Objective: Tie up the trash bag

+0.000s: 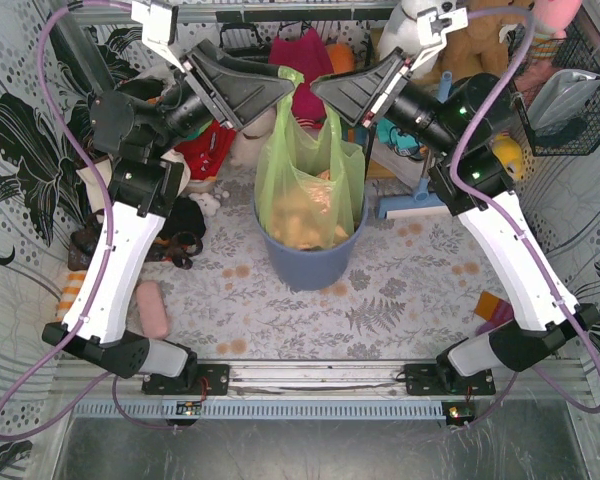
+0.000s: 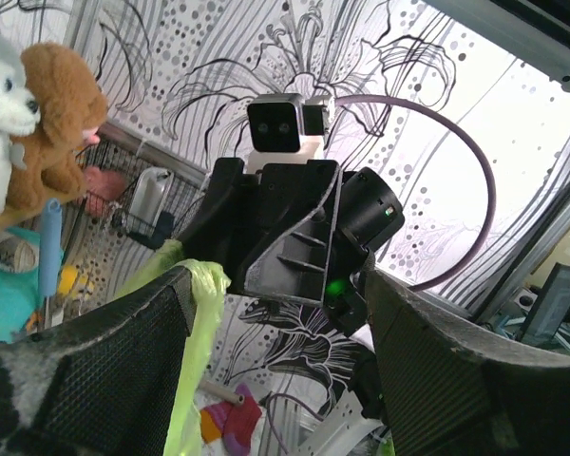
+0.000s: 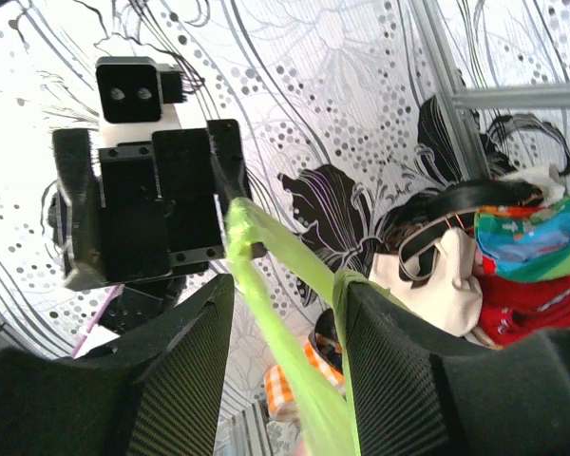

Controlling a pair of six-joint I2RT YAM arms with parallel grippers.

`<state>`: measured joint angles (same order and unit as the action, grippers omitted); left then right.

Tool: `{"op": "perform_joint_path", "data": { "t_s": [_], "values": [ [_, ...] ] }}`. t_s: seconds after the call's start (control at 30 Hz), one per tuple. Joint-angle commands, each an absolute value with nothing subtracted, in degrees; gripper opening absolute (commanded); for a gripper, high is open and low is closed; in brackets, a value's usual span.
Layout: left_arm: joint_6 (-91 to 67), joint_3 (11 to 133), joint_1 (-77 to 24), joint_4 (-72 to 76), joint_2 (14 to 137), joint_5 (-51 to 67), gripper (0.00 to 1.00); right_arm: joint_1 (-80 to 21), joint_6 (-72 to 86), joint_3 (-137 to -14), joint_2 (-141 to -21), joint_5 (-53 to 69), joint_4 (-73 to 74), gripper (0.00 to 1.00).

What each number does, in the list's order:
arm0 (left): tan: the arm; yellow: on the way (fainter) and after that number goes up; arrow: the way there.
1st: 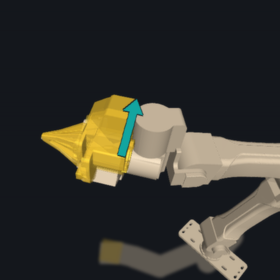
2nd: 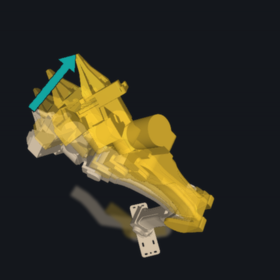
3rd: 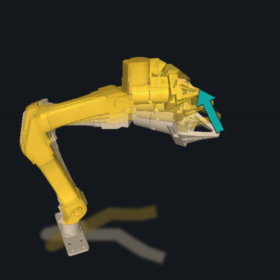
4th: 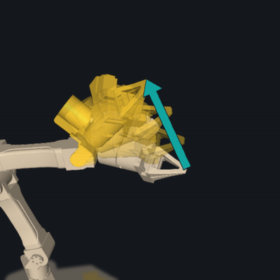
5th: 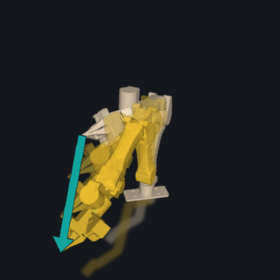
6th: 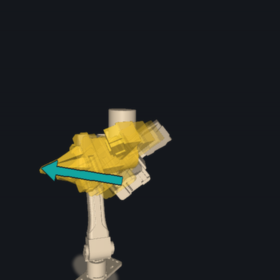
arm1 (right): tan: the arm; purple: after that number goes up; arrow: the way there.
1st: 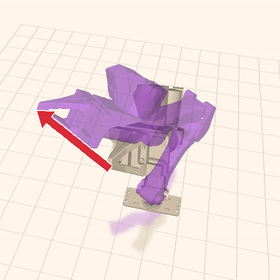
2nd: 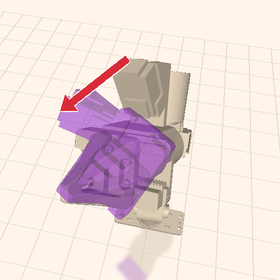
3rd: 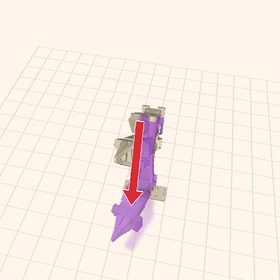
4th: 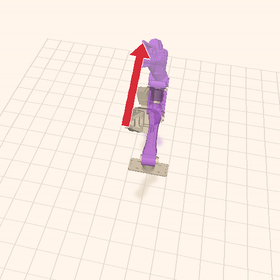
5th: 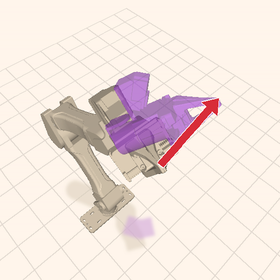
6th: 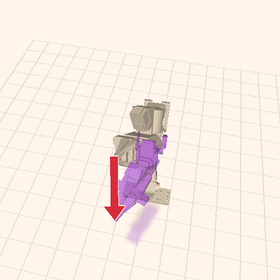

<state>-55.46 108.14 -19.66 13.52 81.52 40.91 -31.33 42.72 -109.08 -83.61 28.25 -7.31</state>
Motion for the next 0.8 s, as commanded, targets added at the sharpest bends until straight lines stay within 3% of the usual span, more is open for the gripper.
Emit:
{"op": "perform_joint_path", "data": {
  "t_s": [0.0,0.57,0.77],
  "values": [
    [-53.7,101.8,-19.5,15.4,78.8,39.3,0.79,-31.5,44.5,-101.9,-81.7,27.7,-11.8,0.49],
    [-50.8,99.3,-19.0,7.6,78.6,43.4,0.8,-31.5,43.6,-98.9,-79.6,28.1,-9.6,0.49],
    [-48.7,96.1,-19.0,4.3,77.7,44.8,0.8,-31.5,41.8,-97.2,-78.9,27.6,-5.5,0.42]
  ]
}}
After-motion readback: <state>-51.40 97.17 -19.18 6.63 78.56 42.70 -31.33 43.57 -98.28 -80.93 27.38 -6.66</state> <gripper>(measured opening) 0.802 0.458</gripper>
